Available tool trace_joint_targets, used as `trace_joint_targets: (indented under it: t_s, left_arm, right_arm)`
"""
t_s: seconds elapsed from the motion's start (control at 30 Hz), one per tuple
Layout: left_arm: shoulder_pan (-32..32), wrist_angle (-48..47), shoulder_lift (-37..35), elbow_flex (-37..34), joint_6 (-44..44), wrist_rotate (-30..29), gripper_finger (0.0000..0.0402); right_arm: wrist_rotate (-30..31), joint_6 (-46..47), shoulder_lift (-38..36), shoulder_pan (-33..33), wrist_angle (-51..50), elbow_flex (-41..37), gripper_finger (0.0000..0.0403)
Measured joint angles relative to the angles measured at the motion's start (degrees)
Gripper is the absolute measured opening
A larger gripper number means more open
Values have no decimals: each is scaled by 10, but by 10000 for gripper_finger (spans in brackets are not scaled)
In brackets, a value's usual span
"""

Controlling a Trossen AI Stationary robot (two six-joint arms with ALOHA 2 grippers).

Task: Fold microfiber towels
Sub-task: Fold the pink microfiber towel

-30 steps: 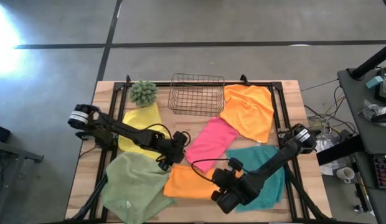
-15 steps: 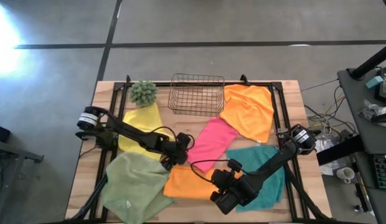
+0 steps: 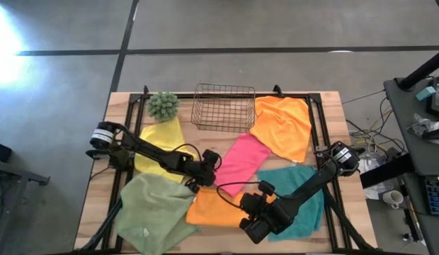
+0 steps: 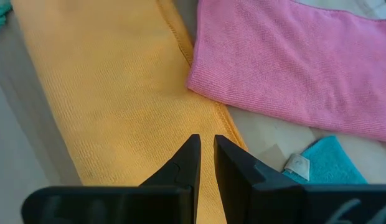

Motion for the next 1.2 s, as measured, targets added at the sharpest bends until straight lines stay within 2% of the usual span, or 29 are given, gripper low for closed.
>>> trace_joint_targets:
  t_s: [0.23,0.3,0.47,0.57,0.77,0.93,1.2]
  left_arm:
    - [0,2,0,-1,24,16,29]
    - [0,2,-1,-1,24,16,8]
    - [0,-12,-15,-1,17,16,3]
    - [0,-35,-32,0,-21,17,2]
    - [-1,-47,-48,4,-52,19,2]
    - [-1,-50,-57,8,-52,20,2]
    - [-1,-50,-60,7,-53,20,2]
  right_arm:
    - [-30,-33,4,-15,2,-4,38]
    - [-30,-41,5,-22,3,-5,38]
    - [-30,-71,9,-34,12,-8,38]
    - [-29,-69,10,-35,24,-10,38]
    - [-29,-74,11,-49,103,-33,43]
    - [-26,-76,23,-55,158,-38,70]
    - [11,-165,65,-51,217,-38,122]
